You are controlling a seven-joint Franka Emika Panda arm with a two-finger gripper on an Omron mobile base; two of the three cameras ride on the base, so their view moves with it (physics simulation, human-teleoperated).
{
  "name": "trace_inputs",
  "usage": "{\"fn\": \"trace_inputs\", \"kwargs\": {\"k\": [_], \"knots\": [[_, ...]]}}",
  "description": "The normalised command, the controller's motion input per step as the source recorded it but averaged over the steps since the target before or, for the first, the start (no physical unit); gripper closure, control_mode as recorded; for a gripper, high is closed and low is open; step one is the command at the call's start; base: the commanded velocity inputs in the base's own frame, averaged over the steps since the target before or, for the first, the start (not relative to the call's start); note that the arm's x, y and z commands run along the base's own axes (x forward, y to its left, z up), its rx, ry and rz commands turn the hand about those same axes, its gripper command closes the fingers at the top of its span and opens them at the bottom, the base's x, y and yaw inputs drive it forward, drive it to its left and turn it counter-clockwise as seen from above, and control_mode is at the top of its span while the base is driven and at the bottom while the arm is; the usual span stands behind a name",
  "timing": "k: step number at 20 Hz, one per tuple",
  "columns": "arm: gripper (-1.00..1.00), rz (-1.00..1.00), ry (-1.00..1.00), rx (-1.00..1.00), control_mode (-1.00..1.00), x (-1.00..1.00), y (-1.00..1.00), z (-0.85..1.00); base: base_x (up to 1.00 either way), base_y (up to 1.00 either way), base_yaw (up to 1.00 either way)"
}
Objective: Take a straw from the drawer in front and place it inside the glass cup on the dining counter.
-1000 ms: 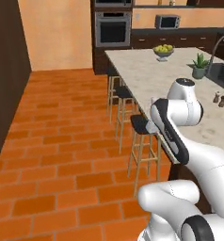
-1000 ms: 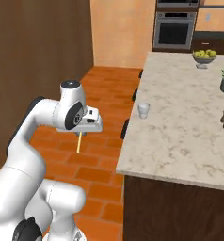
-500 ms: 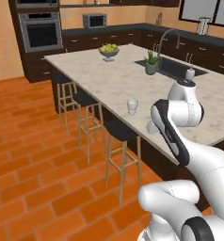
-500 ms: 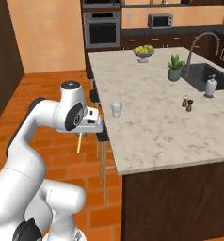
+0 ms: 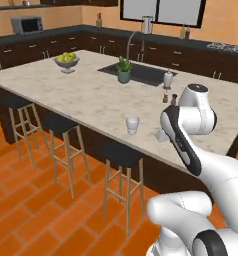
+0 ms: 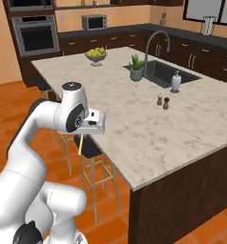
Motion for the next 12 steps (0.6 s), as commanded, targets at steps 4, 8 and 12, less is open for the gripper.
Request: {"fn": "trace_inputs", "kwargs": {"k": [4,8,12], "knots": [[1.0,0.0,0.0,0.0,1.0,0.0,0.0,0.0,0.38,0.82,-0.58],[1.0,0.0,0.0,0.0,1.0,0.0,0.0,0.0,0.33,0.78,-0.58],[1.0,0.0,0.0,0.0,1.0,0.0,0.0,0.0,0.3,0.8,-0.58]]}}
